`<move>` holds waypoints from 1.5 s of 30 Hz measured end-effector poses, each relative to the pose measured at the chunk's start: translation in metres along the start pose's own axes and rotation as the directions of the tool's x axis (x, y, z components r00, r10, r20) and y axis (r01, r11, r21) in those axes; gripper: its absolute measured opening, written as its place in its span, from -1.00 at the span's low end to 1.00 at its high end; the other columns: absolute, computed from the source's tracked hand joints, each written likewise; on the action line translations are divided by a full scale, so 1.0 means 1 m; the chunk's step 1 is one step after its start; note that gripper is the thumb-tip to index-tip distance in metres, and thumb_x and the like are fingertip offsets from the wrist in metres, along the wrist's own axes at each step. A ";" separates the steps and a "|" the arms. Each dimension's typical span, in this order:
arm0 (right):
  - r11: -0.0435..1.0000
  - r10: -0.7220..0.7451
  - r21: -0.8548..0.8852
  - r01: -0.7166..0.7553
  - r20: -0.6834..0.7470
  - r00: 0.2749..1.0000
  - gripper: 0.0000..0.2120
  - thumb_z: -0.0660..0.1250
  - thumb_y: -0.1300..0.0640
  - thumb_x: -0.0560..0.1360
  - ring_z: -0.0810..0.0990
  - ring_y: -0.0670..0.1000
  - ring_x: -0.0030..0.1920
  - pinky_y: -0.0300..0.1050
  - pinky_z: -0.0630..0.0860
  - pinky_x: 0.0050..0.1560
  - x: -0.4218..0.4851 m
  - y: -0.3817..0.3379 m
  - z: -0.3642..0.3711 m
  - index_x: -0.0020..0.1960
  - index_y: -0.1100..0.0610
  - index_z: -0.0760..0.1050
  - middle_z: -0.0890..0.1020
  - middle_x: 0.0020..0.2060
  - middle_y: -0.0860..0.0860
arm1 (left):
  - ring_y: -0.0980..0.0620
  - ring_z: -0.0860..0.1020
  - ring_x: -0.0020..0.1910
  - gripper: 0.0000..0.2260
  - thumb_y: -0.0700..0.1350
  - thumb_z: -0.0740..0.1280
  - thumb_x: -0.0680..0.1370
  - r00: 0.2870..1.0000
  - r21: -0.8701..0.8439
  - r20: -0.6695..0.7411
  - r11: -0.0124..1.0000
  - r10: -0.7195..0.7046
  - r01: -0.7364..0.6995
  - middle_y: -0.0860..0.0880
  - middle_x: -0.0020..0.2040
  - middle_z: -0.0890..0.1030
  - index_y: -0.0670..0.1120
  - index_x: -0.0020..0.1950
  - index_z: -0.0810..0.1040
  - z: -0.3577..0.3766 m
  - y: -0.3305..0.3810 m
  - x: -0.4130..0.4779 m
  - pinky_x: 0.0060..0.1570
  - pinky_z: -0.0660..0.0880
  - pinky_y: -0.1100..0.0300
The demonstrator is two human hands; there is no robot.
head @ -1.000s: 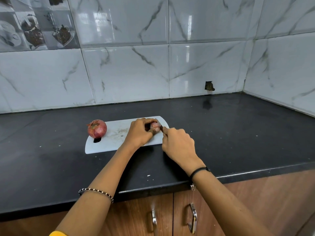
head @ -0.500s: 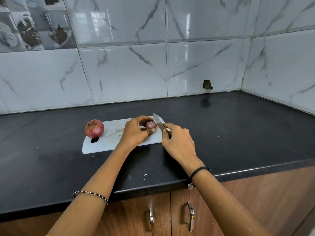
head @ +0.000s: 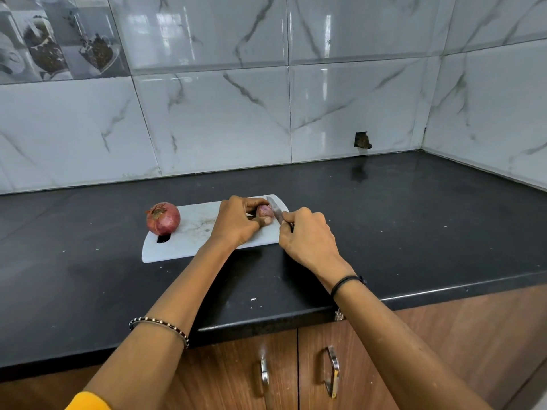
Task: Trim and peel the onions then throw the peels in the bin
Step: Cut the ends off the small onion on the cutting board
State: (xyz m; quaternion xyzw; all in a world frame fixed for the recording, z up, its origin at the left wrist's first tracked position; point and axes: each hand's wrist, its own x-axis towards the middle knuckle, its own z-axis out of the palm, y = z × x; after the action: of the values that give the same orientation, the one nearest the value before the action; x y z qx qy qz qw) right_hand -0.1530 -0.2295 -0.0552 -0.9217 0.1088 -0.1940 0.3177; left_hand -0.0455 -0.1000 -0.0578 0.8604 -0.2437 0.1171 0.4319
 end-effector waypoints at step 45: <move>0.931 -0.162 -0.343 0.126 -0.077 0.984 -0.65 0.16 0.16 0.64 0.61 0.27 0.05 -0.03 0.37 -0.17 -0.024 -0.002 -0.004 0.39 0.00 0.44 0.63 0.08 0.11 | 0.13 0.64 0.06 -0.76 -0.18 0.49 0.53 0.999 -0.044 -0.032 0.999 -0.004 0.002 0.09 0.01 0.71 0.02 0.18 0.68 0.003 -0.003 -0.020 0.02 0.45 0.45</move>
State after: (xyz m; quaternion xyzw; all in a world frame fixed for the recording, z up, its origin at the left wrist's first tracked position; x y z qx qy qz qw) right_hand -0.1761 -0.2222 -0.0578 -0.9565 0.0887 -0.2432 0.1344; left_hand -0.0611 -0.0950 -0.0696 0.8491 -0.2380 0.1250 0.4547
